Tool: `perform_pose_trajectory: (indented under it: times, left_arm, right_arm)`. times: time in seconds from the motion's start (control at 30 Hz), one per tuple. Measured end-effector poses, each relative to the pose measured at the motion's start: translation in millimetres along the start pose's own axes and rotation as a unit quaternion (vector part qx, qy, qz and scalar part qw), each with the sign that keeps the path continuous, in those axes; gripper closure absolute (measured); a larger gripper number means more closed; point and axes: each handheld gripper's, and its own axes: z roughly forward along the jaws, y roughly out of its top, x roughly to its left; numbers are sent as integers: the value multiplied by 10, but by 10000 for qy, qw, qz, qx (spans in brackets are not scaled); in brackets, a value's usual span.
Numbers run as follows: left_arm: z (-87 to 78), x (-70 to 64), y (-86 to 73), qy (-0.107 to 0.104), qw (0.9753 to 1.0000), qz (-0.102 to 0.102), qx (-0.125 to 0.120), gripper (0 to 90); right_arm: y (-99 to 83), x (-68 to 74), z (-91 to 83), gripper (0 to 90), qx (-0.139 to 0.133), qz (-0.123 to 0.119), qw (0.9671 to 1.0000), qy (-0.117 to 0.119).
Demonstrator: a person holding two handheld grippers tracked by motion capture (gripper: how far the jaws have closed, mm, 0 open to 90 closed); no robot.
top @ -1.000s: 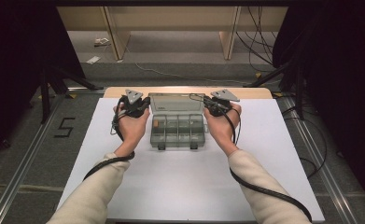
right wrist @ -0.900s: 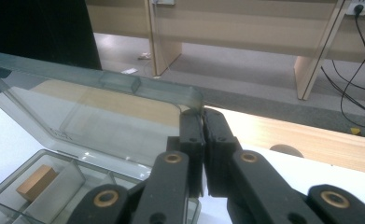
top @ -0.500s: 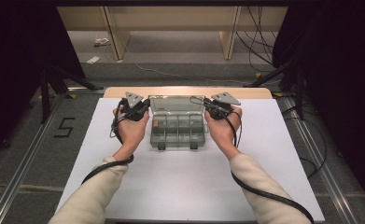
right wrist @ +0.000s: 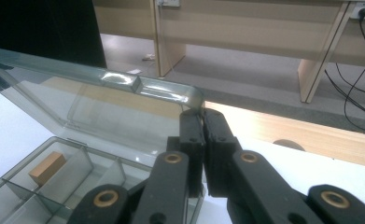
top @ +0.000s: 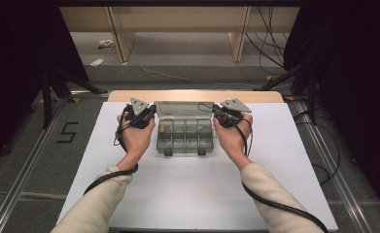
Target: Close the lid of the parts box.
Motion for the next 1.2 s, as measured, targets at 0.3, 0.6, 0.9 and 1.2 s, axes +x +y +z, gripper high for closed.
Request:
perform_pose_trajectory:
  times: [0.3, 0.6, 0.9, 1.2]
  left_arm:
    - [-28, -2, -32, -28, 9999, 102, -38, 884]
    - [-57, -21, -66, -4, 9996, 267, -78, 881]
    - [-80, -26, -97, -18, 9995, 288, -94, 880]
    - [-99, -32, -125, -29, 9994, 332, -115, 878]
  right_arm:
    - [-41, 8, -37, 880, -25, -12, 10000, 41]
    - [-77, 11, -70, 880, -36, -29, 10000, 63]
    - [-112, 23, -99, 880, -45, -35, 9999, 82]
    - [-137, 25, -120, 880, -45, -72, 9999, 112]
